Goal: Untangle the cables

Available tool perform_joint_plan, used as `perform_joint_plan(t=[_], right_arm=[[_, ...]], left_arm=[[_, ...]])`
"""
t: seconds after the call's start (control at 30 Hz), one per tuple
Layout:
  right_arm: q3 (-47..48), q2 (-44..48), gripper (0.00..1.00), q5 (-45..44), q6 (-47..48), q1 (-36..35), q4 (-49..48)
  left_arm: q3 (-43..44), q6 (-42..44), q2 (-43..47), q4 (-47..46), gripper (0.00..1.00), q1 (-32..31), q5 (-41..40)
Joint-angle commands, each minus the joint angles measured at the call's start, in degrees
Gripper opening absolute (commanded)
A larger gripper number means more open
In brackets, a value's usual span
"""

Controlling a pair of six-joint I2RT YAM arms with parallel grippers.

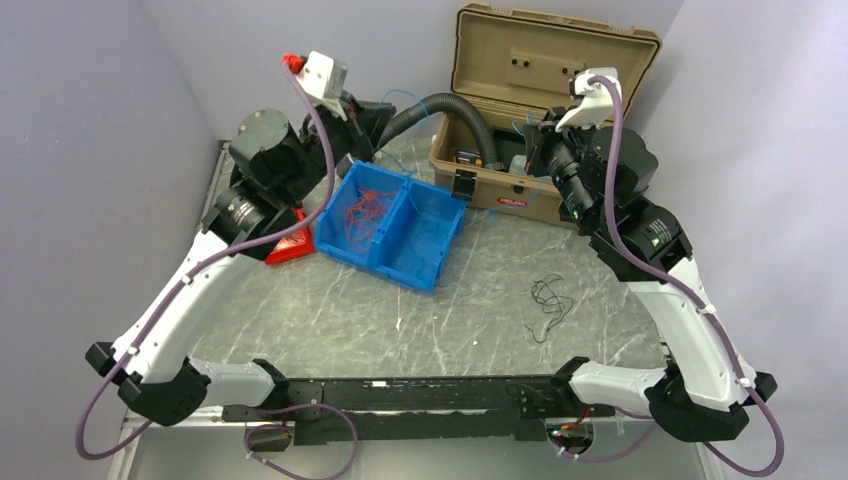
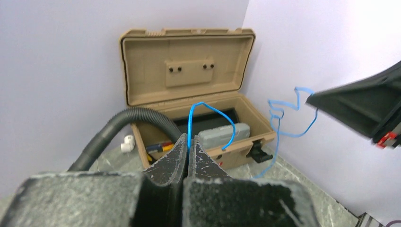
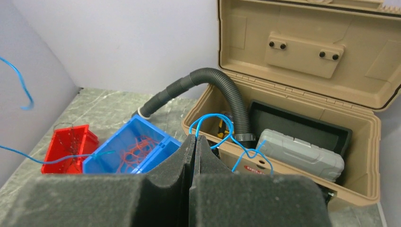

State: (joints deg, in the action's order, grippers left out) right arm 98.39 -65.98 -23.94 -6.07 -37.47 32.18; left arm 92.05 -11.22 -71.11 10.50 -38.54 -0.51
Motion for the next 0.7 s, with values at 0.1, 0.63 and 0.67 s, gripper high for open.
perform_joint_plan(t=[0.1, 0.63, 0.67], right_arm=[[-4.03, 2.29, 0.00, -1.19, -0.46, 1.47, -3.79], [-6.14, 4.36, 0.00, -0.22, -0.70, 2.43, -4.34], [-6.24, 4.28, 0.00, 0.12, -0.74, 2.45, -4.25]], left_arm=[[15.01, 3.14, -6.57, 2.80, 0.00, 0.19, 3.34], [31.51, 2.28, -15.65, 2.74, 0.00, 1.55, 6.87], [30.11, 2.43, -15.23, 2.36, 0.00, 1.69, 6.45]])
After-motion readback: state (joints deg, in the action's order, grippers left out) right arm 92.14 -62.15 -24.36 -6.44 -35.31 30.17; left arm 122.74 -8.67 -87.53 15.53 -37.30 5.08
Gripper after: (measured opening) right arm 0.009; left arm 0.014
